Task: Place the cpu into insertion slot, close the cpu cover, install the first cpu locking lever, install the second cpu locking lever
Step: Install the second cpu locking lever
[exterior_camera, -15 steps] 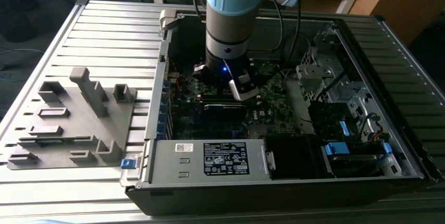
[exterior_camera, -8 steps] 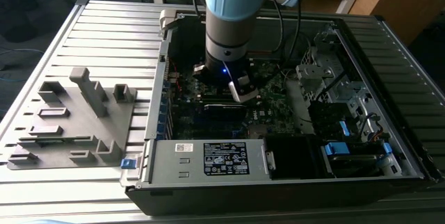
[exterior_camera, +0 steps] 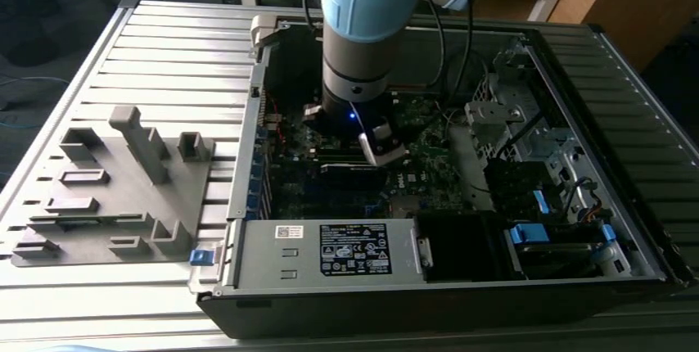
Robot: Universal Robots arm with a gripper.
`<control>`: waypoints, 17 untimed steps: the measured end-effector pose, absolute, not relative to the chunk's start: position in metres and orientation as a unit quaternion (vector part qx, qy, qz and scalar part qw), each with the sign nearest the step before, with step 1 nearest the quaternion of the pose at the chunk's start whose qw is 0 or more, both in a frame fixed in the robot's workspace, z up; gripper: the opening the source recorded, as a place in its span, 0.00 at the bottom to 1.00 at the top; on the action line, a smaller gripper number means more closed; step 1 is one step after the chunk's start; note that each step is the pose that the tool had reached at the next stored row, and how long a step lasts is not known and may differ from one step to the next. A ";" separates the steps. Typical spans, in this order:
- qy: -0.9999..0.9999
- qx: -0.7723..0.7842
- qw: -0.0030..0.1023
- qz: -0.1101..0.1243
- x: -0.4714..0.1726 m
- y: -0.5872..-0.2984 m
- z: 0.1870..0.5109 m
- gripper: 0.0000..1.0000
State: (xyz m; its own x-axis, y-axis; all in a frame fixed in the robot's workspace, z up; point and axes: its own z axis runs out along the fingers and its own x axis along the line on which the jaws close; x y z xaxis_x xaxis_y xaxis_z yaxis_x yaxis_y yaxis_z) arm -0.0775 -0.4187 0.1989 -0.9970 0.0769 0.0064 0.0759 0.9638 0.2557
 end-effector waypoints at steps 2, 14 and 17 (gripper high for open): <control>0.990 0.039 0.002 0.133 -0.078 -0.420 0.198 0.11; 0.989 0.039 0.001 0.146 -0.082 -0.424 0.194 0.11; 0.989 0.039 0.001 0.146 -0.084 -0.424 0.194 0.11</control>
State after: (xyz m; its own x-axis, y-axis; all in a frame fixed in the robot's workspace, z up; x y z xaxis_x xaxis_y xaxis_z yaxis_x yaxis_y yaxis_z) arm -0.0837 -0.4237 0.1940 -0.9970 0.0766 0.0090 0.0759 0.9544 0.2886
